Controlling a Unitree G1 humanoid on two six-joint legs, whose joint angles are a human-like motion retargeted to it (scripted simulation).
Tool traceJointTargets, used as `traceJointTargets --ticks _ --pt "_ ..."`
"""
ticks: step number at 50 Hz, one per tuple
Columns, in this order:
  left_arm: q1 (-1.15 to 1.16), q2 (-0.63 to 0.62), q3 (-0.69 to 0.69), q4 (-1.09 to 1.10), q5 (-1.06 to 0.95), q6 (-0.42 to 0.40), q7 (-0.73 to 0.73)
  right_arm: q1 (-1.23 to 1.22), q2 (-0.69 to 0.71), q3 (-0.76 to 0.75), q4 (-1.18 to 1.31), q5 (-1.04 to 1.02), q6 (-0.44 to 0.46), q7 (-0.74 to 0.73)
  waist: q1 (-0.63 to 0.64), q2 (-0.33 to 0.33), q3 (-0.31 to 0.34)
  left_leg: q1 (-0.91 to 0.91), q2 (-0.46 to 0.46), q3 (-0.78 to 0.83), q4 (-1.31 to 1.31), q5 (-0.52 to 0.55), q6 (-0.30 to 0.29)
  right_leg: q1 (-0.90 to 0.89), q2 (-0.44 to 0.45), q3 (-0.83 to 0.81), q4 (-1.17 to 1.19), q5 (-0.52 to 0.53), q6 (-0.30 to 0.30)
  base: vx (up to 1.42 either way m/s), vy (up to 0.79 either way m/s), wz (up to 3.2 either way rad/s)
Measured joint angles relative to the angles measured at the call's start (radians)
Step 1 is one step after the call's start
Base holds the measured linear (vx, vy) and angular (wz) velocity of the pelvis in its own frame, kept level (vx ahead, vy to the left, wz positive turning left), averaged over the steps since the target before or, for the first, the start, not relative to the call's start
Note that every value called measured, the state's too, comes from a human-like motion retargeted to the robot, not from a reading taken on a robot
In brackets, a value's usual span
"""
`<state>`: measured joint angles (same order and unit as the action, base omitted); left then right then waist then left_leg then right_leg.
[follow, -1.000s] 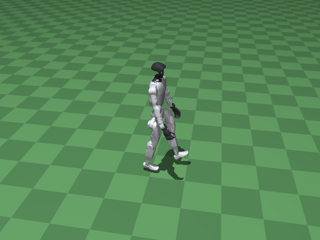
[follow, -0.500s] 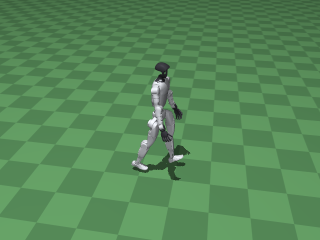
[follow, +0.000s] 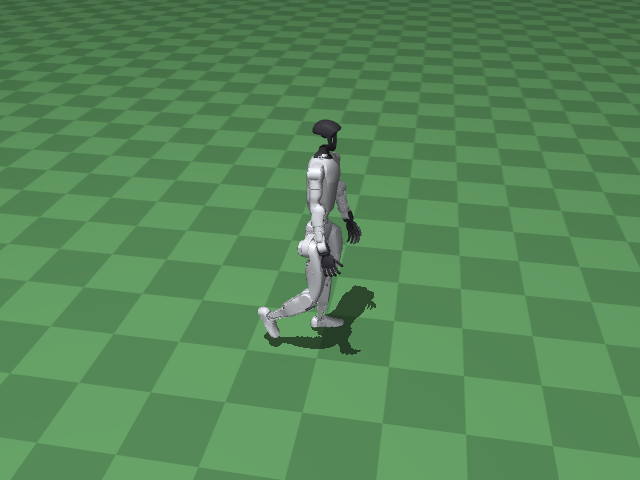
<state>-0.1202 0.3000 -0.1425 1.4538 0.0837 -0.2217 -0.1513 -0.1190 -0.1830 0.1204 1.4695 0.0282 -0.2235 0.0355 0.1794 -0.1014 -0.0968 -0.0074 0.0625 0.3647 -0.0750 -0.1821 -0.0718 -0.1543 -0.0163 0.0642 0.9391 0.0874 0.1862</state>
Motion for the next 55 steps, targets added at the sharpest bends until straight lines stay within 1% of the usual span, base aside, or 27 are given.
traceJointTargets --ticks 3,5,8,10,12,13,16,18,20,22,25,31,37,40,42,45,47,51,55 --pt "-0.045 -0.002 -0.002 0.037 0.047 0.026 0.002 0.037 -0.002 -0.005 0.009 0.008 0.006 0.006 -0.029 0.010 0.013 0.033 -0.012 -0.020 0.003 -0.025 -0.016 -0.100 -0.042 -0.077 0.058 -0.129 -0.068 0.25 0.16 0.40" --pt "-0.075 -0.004 -0.003 0.056 0.070 0.037 0.000 0.059 -0.003 -0.010 0.016 0.018 0.007 0.014 -0.057 0.019 0.025 0.057 -0.021 -0.037 0.005 -0.038 -0.024 -0.148 -0.066 -0.126 0.034 -0.197 -0.109 0.24 0.14 0.51" --pt "-0.115 -0.006 -0.009 0.063 0.077 0.035 -0.001 0.089 -0.005 -0.020 0.033 0.040 0.002 0.023 -0.111 0.034 0.043 0.091 -0.036 -0.072 0.011 -0.055 -0.031 -0.189 -0.064 -0.161 -0.104 -0.260 -0.130 0.23 0.12 0.64" --pt "-0.137 -0.007 -0.016 0.053 0.068 0.027 0.003 0.109 -0.006 -0.027 0.047 0.052 0.000 0.026 -0.148 0.041 0.056 0.115 -0.048 -0.096 0.016 -0.067 -0.033 -0.200 -0.056 -0.172 -0.243 -0.259 -0.126 0.23 0.10 0.69" --pt "-0.155 -0.007 -0.027 0.033 0.044 0.012 0.009 0.128 -0.006 -0.035 0.063 0.058 0.001 0.025 -0.185 0.041 0.070 0.141 -0.066 -0.123 0.024 -0.080 -0.034 -0.190 -0.045 -0.167 -0.422 -0.204 -0.108 0.25 0.08 0.72" --pt "-0.163 -0.006 -0.033 0.021 0.028 0.004 0.014 0.138 -0.005 -0.040 0.070 0.058 0.003 0.023 -0.202 0.039 0.078 0.156 -0.077 -0.137 0.028 -0.087 -0.033 -0.179 -0.042 -0.161 -0.521 -0.160 -0.097 0.26 0.06 0.75" --pt "-0.188 -0.003 -0.047 -0.012 -0.030 -0.015 0.033 0.165 -0.001 -0.057 0.091 0.034 0.021 0.015 -0.251 0.021 0.115 0.218 -0.115 -0.183 0.042 -0.111 -0.027 -0.121 -0.046 -0.139 -0.821 0.014 -0.055 0.30 0.05 0.75" --pt "-0.206 0.001 -0.049 -0.025 -0.054 -0.020 0.042 0.179 0.006 -0.072 0.100 -0.007 0.040 0.019 -0.274 0.011 0.145 0.268 -0.131 -0.207 0.048 -0.128 -0.022 -0.091 -0.049 -0.126 -0.972 0.114 -0.019 0.33 0.03 0.59" --pt "-0.225 0.006 -0.046 -0.030 -0.059 -0.024 0.045 0.190 0.016 -0.086 0.107 -0.052 0.054 0.030 -0.289 0.009 0.170 0.312 -0.131 -0.223 0.051 -0.142 -0.020 -0.104 -0.040 -0.111 -1.026 0.129 0.018 0.32 0.01 0.40" --pt "-0.238 0.008 -0.042 -0.027 -0.052 -0.027 0.044 0.199 0.025 -0.097 0.109 -0.085 0.058 0.044 -0.300 0.017 0.181 0.340 -0.122 -0.233 0.053 -0.152 -0.018 -0.143 -0.028 -0.105 -1.026 0.083 0.045 0.31 0.01 0.30" --pt "-0.242 0.006 -0.043 -0.021 -0.044 -0.028 0.039 0.212 0.033 -0.108 0.106 -0.104 0.058 0.057 -0.318 0.027 0.182 0.368 -0.111 -0.251 0.059 -0.163 -0.013 -0.187 -0.021 -0.123 -1.026 0.036 0.059 0.31 0.00 0.33" --pt "-0.227 -0.017 -0.058 -0.004 -0.029 -0.017 0.022 0.202 0.032 -0.131 0.097 -0.065 0.056 0.053 -0.353 0.038 0.166 0.402 -0.105 -0.310 0.068 -0.175 0.002 -0.186 -0.046 -0.175 -1.026 0.008 0.033 0.32 -0.03 0.50" --pt "-0.181 -0.039 -0.052 0.015 0.031 -0.014 0.008 0.188 0.021 -0.144 0.092 -0.034 0.045 0.050 -0.344 0.044 0.126 0.421 -0.100 -0.366 0.062 -0.183 0.004 -0.115 -0.058 -0.153 -1.026 -0.134 0.024 0.38 -0.08 0.51" --pt "-0.150 -0.046 -0.037 0.029 0.064 -0.019 0.007 0.177 0.011 -0.145 0.094 -0.041 0.041 0.049 -0.314 0.047 0.103 0.424 -0.097 -0.379 0.062 -0.182 0.001 -0.091 -0.059 -0.163 -1.026 -0.188 0.044 0.41 -0.11 0.24" --pt "-0.122 -0.050 -0.027 0.041 0.065 -0.025 0.007 0.167 0.000 -0.148 0.094 -0.053 0.039 0.046 -0.290 0.051 0.088 0.423 -0.096 -0.383 0.069 -0.174 0.004 -0.089 -0.064 -0.180 -1.026 -0.166 0.061 0.42 -0.13 0.05" --pt "-0.073 -0.057 -0.011 0.057 0.064 -0.025 0.006 0.143 -0.023 -0.159 0.089 -0.046 0.036 0.031 -0.253 0.060 0.069 0.418 -0.094 -0.380 0.089 -0.145 0.013 -0.083 -0.075 -0.223 -1.026 -0.146 0.067 0.42 -0.14 -0.10" --pt "-0.035 -0.063 0.000 0.065 0.070 -0.026 0.006 0.124 -0.040 -0.169 0.080 -0.018 0.028 0.018 -0.237 0.064 0.061 0.414 -0.095 -0.380 0.111 -0.113 0.024 -0.073 -0.079 -0.231 -1.026 -0.129 0.071 0.43 -0.15 -0.08" --pt "0.040 -0.074 0.024 0.072 0.123 -0.032 0.008 0.083 -0.071 -0.184 0.059 0.068 0.006 0.004 -0.223 0.068 0.048 0.415 -0.098 -0.382 0.153 -0.034 0.048 -0.045 -0.071 -0.197 -1.026 -0.111 0.076 0.44 -0.17 -0.02" --pt "0.095 -0.082 0.053 0.061 0.178 -0.020 0.008 0.038 -0.092 -0.181 0.051 0.129 0.007 -0.002 -0.209 0.067 0.033 0.415 -0.103 -0.383 0.192 0.045 0.044 -0.012 -0.076 -0.192 -1.026 -0.085 0.066 0.43 -0.16 0.03"
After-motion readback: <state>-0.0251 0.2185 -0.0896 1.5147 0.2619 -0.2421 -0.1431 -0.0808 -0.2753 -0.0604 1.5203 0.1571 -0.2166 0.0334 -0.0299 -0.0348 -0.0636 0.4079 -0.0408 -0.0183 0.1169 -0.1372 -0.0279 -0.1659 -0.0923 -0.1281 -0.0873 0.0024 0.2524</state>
